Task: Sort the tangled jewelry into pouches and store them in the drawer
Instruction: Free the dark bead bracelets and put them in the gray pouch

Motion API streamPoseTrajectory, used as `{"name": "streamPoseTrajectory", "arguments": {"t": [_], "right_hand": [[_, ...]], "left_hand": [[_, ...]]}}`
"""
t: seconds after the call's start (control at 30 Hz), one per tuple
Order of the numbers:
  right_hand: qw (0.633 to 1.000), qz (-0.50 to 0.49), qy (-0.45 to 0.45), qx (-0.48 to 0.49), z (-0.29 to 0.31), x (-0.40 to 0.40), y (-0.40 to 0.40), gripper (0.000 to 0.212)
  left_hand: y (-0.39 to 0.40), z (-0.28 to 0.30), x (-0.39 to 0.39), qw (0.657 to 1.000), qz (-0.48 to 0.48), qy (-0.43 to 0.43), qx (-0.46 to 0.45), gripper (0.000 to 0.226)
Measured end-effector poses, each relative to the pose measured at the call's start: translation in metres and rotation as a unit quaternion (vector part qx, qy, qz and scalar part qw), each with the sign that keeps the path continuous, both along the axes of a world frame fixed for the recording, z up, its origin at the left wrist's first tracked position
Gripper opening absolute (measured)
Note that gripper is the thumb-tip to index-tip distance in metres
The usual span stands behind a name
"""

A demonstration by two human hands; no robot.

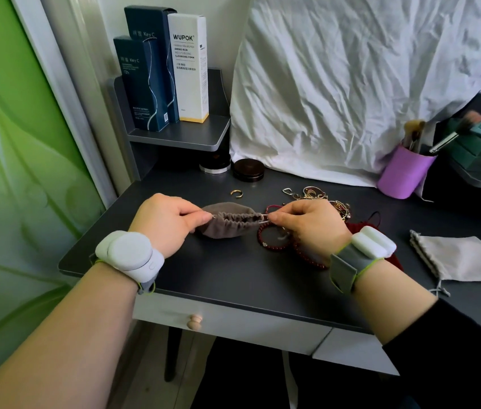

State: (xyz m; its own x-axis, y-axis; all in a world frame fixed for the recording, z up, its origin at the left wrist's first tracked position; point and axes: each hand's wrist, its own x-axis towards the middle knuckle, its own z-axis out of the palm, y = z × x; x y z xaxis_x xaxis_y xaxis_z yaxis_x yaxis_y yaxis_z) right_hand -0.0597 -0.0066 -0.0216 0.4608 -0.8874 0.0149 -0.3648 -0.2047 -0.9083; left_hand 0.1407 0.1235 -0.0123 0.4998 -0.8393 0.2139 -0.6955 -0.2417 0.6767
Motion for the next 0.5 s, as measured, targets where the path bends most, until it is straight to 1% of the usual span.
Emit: {"name": "streamPoseTrajectory", "arguments": {"t": [0.13,0.4,0.5], "right_hand": [[1.000,-0.021,-0.015,0.009,0.001,-0.007,-0.007,0.020],[0.998,-0.045,-0.031,0.031,0.000,-0.018,-0.011,0.021],[0.998,-0.055,-0.026,0.023,-0.002,-0.020,-0.012,0.020]], "left_hand": [[0.006,0.001,0.007,0.999,0.025,0.022,-0.014,0.015],[0.014,-0.003,0.015,0.997,0.059,0.053,-0.003,0.020],[0.014,-0.003,0.017,0.996,0.075,0.047,0.005,0.022]]}}
